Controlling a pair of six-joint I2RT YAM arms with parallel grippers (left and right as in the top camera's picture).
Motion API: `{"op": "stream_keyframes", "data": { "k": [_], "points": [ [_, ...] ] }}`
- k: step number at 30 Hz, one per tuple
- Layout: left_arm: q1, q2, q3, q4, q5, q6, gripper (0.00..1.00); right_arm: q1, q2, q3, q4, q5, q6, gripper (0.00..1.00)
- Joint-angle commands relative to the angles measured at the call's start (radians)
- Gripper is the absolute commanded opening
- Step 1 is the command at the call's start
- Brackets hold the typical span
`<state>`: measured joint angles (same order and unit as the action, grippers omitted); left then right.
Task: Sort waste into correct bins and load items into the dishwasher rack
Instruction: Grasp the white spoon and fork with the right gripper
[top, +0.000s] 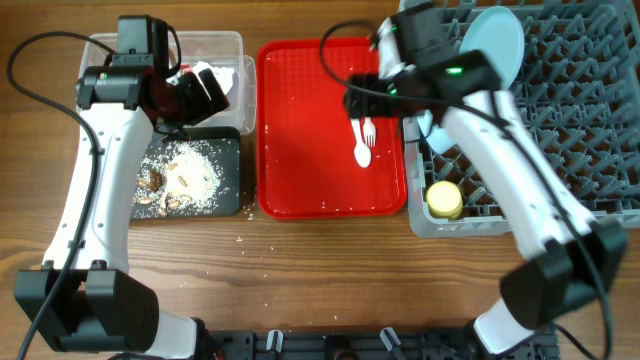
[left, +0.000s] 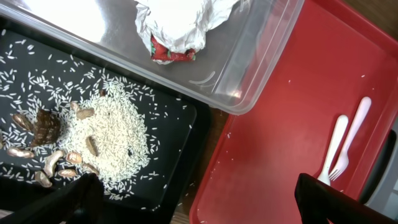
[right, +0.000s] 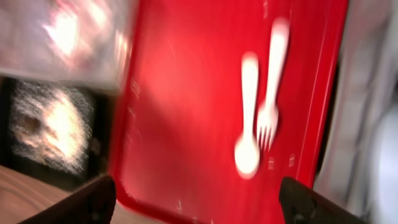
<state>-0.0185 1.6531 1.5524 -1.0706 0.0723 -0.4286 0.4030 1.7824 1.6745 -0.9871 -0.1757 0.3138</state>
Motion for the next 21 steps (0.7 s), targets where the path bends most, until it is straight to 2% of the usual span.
{"op": "stream_keyframes", "data": {
  "k": [1, 2, 4, 8, 12, 15, 19, 20, 21],
  "points": [
    [0.004, 0.002, 0.006, 0.0, -0.006, 0.002, 1.0, 0.029, 0.132, -0.001, -0.076, 0.078, 0.111, 0.74],
    [0.004, 0.002, 0.005, 0.0, -0.006, 0.002, 1.0, 0.03, 0.196, -0.001, -0.091, 0.062, 0.115, 0.67],
    [0.004, 0.002, 0.005, 0.0, -0.006, 0.002, 1.0, 0.03, 0.265, -0.001, -0.111, 0.068, 0.115, 0.59],
    [0.004, 0.002, 0.005, 0.0, -0.006, 0.002, 1.0, 0.03, 0.36, -0.001, -0.079, 0.076, 0.116, 0.52],
    [0.004, 0.002, 0.005, 0.0, -0.006, 0.002, 1.0, 0.029, 0.431, -0.002, -0.062, 0.113, 0.135, 0.4],
    [0.004, 0.002, 0.005, 0.0, -0.006, 0.002, 1.0, 0.027, 0.442, -0.029, -0.011, 0.113, 0.14, 0.33],
    [0.004, 0.002, 0.005, 0.0, -0.006, 0.002, 1.0, 0.028, 0.442, -0.067, 0.053, 0.113, 0.151, 0.31],
    [0.004, 0.002, 0.005, 0.0, -0.006, 0.002, 1.0, 0.028, 0.443, -0.069, 0.053, 0.113, 0.157, 0.28],
    [0.004, 0.002, 0.005, 0.0, -0.006, 0.002, 1.0, 0.028, 0.443, -0.069, 0.053, 0.113, 0.157, 0.21]
  ]
}}
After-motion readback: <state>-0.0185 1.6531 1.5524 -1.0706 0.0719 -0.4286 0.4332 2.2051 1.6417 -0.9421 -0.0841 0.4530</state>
